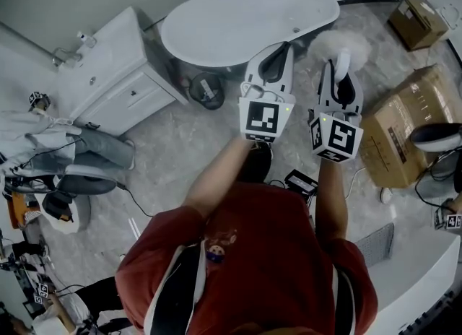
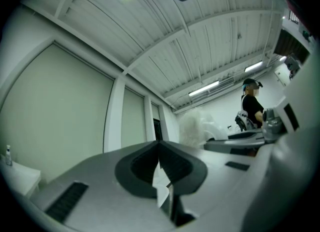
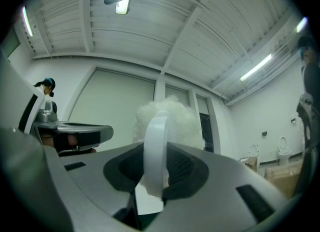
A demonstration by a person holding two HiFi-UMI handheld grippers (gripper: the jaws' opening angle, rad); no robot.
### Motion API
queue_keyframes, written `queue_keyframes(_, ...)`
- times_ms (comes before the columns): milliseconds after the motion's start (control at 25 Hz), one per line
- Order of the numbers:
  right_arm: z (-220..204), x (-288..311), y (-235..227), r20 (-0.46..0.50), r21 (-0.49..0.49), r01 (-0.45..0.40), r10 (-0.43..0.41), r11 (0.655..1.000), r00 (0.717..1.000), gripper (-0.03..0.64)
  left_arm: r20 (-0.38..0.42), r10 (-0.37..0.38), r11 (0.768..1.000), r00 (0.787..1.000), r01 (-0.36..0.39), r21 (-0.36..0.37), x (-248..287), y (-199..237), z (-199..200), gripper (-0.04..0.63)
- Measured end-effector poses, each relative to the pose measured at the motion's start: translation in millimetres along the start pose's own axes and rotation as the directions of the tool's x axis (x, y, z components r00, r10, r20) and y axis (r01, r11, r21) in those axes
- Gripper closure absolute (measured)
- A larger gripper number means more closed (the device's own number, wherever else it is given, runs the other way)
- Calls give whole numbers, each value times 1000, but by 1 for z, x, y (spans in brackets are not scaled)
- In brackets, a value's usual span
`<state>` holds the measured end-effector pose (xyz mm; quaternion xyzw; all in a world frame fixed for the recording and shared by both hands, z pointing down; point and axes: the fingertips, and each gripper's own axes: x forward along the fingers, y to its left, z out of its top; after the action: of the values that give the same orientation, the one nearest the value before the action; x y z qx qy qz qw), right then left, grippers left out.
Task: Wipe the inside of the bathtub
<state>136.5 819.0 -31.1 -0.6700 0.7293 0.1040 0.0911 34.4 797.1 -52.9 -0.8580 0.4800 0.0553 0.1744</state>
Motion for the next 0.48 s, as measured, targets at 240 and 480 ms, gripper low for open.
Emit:
queue_keyframes(240,-16,41,-17,1,-18,-11,11,1000,1000,520,7,1,1000,1000,-1,-11,45,7,-19,580)
queue_keyframes(480,-37,110,-38,-30,-33,-34,33,999,999,520,-6,19,1000,1000,-19,-24,111,27,-47,580)
